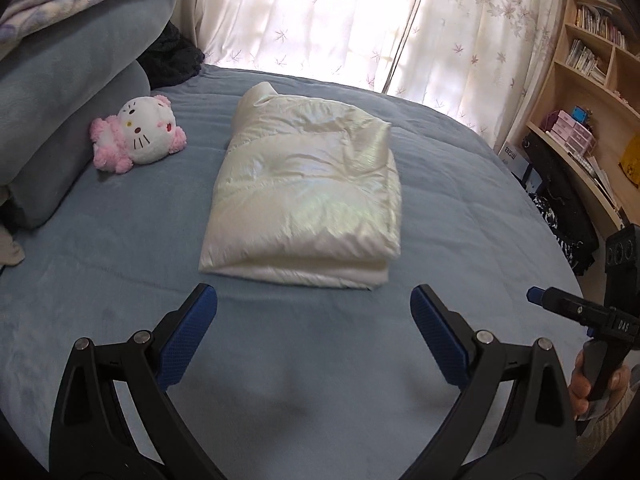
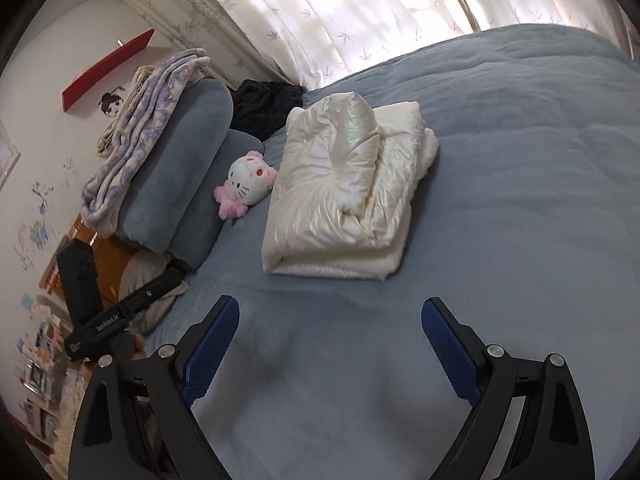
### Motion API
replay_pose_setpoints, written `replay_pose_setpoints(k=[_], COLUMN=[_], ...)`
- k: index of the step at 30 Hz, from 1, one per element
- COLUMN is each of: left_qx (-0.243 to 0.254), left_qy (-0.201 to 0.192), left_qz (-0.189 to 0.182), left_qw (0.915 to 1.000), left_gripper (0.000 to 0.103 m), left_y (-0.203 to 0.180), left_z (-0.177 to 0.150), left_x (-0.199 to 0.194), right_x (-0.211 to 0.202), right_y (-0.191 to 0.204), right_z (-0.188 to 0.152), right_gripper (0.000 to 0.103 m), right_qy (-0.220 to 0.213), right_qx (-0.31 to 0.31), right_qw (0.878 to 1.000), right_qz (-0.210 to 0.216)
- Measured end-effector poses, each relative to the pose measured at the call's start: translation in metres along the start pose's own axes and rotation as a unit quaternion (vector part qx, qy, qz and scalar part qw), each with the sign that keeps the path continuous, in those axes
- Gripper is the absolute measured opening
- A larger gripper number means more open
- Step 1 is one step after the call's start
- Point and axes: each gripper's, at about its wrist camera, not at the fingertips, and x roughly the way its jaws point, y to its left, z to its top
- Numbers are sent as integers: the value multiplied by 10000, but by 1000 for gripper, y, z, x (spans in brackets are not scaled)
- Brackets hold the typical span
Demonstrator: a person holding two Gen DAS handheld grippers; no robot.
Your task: Fold large clothes
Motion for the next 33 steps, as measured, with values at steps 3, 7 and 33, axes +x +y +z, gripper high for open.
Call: replay_pose_setpoints(k=[3,7,33], left_qx=[30,220,317], left_qy=[-43,-109,-392], left_qz=[38,160,307], left_qw=[10000,9996,9983], left_gripper=[97,97,97], left_y=[-17,-42,-147], left_z=[-15,-36,-118], left_x=[-19,-41,-95], right_x=[-44,-95,-254], right_y=[40,49,48], right_z=[-16,-42,-183], right_gripper=[94,94,102], right_qy=[-100,-221,-613], right_qx=[-114,-171,-427], right_qw=[9998,9993,9816], right_qz=[-112,-247,-1757])
